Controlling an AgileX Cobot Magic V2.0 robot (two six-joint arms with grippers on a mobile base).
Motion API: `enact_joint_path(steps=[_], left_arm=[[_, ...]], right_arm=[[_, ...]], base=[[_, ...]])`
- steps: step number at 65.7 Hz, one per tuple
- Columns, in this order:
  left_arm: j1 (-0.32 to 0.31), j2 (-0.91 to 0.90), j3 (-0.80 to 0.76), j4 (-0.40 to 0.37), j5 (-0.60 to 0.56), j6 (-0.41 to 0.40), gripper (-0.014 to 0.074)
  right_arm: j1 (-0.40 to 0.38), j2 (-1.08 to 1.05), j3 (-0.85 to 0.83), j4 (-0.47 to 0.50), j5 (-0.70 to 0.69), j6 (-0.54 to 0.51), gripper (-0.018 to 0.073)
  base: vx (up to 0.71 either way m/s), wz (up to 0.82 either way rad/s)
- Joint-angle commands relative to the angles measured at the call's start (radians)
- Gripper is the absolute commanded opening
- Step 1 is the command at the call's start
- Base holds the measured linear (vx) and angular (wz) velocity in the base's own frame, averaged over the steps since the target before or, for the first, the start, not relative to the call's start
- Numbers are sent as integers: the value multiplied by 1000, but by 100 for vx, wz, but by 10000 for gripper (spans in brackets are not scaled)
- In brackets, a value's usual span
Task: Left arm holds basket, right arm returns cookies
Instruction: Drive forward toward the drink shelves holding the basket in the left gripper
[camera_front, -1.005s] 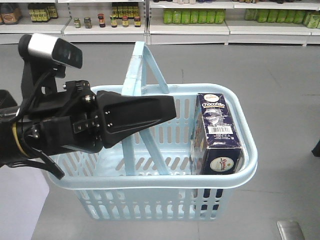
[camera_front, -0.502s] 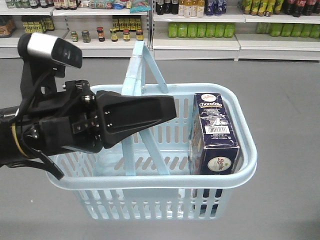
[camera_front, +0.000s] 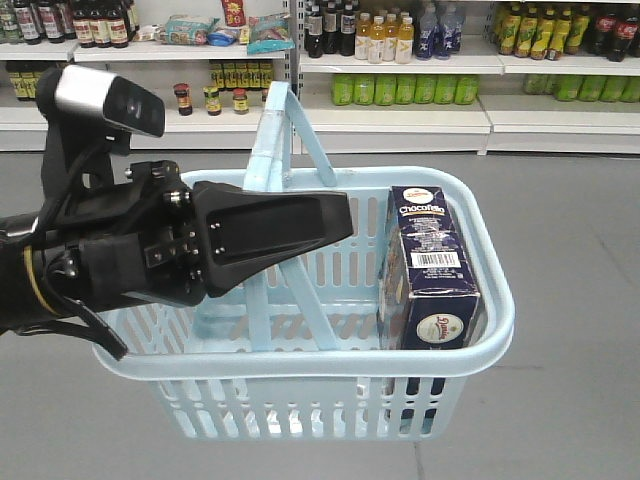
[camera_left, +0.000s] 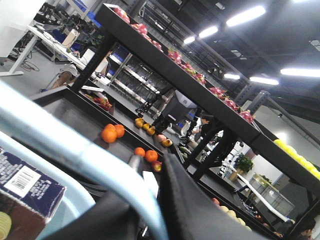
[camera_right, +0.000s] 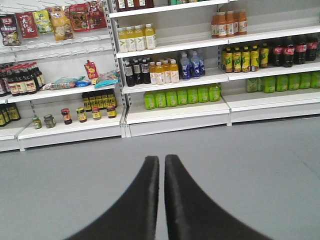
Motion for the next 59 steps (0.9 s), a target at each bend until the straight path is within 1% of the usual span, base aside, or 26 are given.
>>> enact_joint_path(steps=[1, 59], left_arm=[[-5, -32, -30, -107, -101, 22, -3], [-5, -32, -30, -107, -101, 22, -3]], right_arm=[[-2, -1, 17, -6, -73, -5, -3], [-2, -1, 17, -6, -73, -5, -3]], base=[[64, -5], [65, -2]])
